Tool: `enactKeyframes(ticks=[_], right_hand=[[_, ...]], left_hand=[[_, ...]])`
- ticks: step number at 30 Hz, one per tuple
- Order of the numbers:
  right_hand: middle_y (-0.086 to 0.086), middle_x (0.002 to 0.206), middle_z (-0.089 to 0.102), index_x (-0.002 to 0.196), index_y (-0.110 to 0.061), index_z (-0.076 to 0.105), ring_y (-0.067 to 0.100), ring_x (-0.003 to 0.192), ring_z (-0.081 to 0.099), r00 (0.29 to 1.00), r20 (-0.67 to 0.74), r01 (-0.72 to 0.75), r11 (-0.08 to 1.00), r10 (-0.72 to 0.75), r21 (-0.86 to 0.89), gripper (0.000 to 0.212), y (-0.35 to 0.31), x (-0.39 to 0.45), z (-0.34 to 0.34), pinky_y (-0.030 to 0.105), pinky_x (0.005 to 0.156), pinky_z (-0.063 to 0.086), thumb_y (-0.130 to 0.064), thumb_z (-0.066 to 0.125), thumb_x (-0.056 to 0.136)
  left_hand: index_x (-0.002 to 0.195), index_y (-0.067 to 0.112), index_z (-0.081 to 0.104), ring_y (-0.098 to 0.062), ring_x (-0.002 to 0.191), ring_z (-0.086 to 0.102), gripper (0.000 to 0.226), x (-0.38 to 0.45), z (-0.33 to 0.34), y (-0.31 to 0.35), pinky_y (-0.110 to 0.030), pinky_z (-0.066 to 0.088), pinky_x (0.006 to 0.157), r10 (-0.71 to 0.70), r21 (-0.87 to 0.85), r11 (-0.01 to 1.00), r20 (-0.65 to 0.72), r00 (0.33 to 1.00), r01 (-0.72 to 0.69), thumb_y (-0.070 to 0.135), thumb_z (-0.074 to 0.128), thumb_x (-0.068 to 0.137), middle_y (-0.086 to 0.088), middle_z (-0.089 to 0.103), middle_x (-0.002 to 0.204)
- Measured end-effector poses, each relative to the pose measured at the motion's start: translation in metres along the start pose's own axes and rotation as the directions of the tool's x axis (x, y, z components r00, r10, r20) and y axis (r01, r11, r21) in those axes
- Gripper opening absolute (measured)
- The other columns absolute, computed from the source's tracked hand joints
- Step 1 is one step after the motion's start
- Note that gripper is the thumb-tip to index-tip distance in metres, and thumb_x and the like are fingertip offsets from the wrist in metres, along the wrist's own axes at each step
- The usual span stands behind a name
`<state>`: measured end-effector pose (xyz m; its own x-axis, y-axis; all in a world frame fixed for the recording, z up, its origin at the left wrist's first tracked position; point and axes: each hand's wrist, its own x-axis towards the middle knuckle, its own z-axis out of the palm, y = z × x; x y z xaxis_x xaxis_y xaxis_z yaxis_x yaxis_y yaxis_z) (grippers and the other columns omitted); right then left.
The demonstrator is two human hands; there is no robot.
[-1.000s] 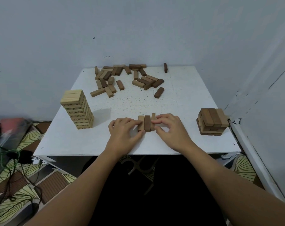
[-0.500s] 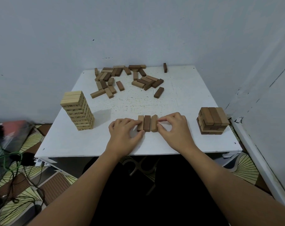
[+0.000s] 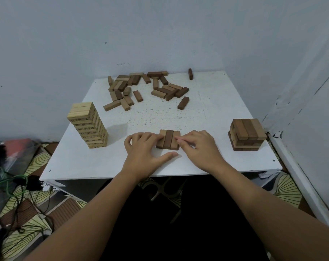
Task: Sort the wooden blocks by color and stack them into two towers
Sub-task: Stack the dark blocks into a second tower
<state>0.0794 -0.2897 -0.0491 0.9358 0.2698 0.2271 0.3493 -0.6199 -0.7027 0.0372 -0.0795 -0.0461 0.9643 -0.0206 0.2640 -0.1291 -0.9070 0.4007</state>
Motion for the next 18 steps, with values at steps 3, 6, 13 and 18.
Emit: enactKeyframes(ticks=[3, 6, 13, 18], right_hand=[[-0.016, 0.102, 0.073, 0.114, -0.038, 0.077, 0.014, 0.103, 0.053, 1.0, 0.012, -0.013, 0.999, 0.013, 0.044, 0.022, -0.001, -0.001, -0.002, 0.042, 0.102, 0.042, -0.037, 0.059, 0.102], [-0.02, 0.099, 0.072, 0.112, -0.037, 0.078, 0.012, 0.102, 0.052, 0.999, 0.033, -0.009, 0.998, 0.007, 0.066, 0.021, -0.004, -0.002, -0.004, 0.04, 0.101, 0.042, -0.034, 0.059, 0.103], [-0.018, 0.097, 0.074, 0.102, -0.036, 0.078, 0.01, 0.102, 0.055, 0.996, 0.089, 0.014, 0.996, -0.022, 0.092, 0.018, -0.006, -0.005, -0.005, 0.038, 0.097, 0.046, -0.036, 0.061, 0.101], [-0.014, 0.119, 0.061, 0.13, -0.031, 0.065, 0.003, 0.113, 0.057, 0.998, -0.031, -0.049, 0.952, 0.061, 0.301, 0.027, -0.009, -0.001, -0.011, 0.027, 0.099, 0.046, -0.033, 0.058, 0.104]], left_hand=[[0.128, 0.04, 0.061, -0.008, 0.129, 0.037, 0.08, 0.0, 0.0, 0.002, -0.035, 0.006, 0.113, 0.003, 0.045, 0.999, -0.01, 1.0, -0.002, 0.097, 0.046, 0.074, 0.025, 0.055, 0.122], [0.119, 0.041, 0.061, -0.005, 0.127, 0.037, 0.07, 0.0, 0.001, 0.005, -0.035, 0.001, 0.115, -0.009, 0.051, 0.999, -0.031, 0.999, 0.011, 0.095, 0.05, 0.076, 0.026, 0.053, 0.116], [0.107, 0.039, 0.059, -0.01, 0.125, 0.039, 0.04, 0.003, 0.003, 0.006, -0.037, 0.003, 0.116, -0.04, 0.053, 0.998, -0.022, 0.999, 0.041, 0.068, 0.058, 0.08, 0.025, 0.054, 0.114], [0.14, 0.04, 0.054, -0.016, 0.145, 0.026, 0.065, 0.017, -0.014, 0.0, -0.037, 0.009, 0.118, -0.008, -0.122, 0.992, 0.207, 0.978, 0.034, 0.052, 0.051, 0.076, 0.02, 0.048, 0.151]])
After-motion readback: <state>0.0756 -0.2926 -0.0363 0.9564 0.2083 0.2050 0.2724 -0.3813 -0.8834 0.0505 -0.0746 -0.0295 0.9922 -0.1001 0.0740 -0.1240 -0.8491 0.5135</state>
